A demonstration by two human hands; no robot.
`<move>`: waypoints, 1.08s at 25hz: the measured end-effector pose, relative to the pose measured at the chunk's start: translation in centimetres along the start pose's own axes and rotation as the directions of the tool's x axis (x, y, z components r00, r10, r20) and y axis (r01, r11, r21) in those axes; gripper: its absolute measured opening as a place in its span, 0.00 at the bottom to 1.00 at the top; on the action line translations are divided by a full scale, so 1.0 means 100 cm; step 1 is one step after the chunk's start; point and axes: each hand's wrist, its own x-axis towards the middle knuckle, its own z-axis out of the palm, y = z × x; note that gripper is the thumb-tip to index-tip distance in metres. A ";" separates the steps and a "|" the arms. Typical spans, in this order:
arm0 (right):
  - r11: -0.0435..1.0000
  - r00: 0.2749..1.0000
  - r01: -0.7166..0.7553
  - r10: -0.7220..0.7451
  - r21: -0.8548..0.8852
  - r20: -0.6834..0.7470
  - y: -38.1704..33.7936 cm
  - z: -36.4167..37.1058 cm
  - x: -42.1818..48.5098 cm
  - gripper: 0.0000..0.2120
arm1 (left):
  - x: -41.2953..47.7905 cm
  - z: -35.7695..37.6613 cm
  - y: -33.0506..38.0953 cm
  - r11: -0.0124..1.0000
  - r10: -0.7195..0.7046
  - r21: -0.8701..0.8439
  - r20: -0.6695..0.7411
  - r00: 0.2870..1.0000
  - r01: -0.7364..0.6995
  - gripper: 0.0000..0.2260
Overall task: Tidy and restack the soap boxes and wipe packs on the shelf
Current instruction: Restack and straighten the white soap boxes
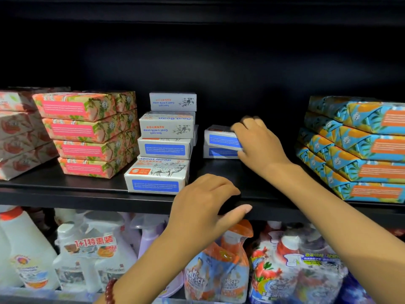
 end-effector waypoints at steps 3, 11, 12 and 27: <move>0.987 0.996 0.021 -0.007 0.160 -0.084 0.006 -0.013 -0.023 0.16 | 0.000 0.000 0.002 0.996 -0.049 -0.073 -0.058 0.997 0.044 0.17; 0.951 0.756 0.277 -0.127 0.138 -0.643 0.000 -0.036 -0.091 0.12 | 0.016 -0.019 0.015 0.562 -0.495 -0.753 0.025 0.868 0.342 0.18; 0.942 0.721 0.325 -0.188 0.086 -0.667 -0.001 -0.037 -0.094 0.12 | 0.022 -0.025 0.017 0.441 -0.530 -0.809 0.116 0.840 0.389 0.20; 0.533 0.973 -0.043 0.215 0.845 -0.085 -0.014 -0.060 -0.101 0.36 | 0.007 -0.036 0.004 0.393 -0.415 -0.890 0.052 0.908 0.231 0.15</move>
